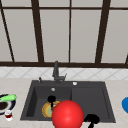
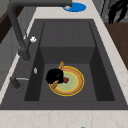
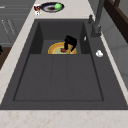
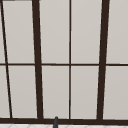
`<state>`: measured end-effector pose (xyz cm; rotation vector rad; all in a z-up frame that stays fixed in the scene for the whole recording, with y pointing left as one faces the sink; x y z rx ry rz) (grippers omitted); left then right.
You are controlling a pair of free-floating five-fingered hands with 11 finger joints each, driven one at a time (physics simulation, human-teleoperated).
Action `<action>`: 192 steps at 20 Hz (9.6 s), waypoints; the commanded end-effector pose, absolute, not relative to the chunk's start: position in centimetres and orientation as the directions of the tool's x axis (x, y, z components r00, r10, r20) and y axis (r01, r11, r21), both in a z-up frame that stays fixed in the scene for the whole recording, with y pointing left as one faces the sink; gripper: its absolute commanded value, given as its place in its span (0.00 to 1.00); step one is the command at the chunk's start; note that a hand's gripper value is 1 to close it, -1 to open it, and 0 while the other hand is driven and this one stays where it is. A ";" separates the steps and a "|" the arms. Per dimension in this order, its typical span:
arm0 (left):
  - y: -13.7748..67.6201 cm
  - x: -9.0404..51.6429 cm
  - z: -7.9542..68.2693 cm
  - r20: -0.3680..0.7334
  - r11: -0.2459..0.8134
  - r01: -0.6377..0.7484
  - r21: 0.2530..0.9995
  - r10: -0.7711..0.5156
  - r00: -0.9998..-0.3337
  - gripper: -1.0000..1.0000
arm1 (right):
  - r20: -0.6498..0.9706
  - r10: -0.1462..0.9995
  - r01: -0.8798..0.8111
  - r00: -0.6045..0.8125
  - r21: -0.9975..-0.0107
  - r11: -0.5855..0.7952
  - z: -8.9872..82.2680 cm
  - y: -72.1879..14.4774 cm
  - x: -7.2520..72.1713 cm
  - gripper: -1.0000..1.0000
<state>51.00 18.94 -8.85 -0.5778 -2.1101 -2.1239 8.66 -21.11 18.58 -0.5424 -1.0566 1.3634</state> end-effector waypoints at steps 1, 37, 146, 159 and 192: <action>20.6 50.8 -10.5 0.364 -0.026 0.368 0.930 0.223 -0.904 1.00 | 0.289 0.949 -0.516 -0.124 -0.836 0.187 18.6 -21.1 8.7 0.50; 23.0 49.3 1.1 0.228 -0.066 0.218 0.974 0.323 -0.919 0.00 | 0.289 0.949 -0.516 -0.124 -0.836 0.187 18.6 -21.1 8.7 0.50; 40.1 29.8 29.4 0.587 -0.122 0.574 0.809 0.211 -0.782 0.00 | 0.289 0.949 -0.516 -0.124 -0.836 0.187 18.6 -21.1 8.7 0.50; 45.4 28.1 30.1 0.649 -0.106 0.641 0.760 0.168 -0.742 0.00 | 0.289 0.949 -0.516 -0.124 -0.836 0.187 18.6 -21.1 8.7 0.50; 52.9 32.0 24.3 0.654 -0.159 0.634 0.757 0.180 -0.735 0.00 | 0.289 0.949 -0.516 -0.124 -0.836 0.187 18.6 -21.1 8.7 0.50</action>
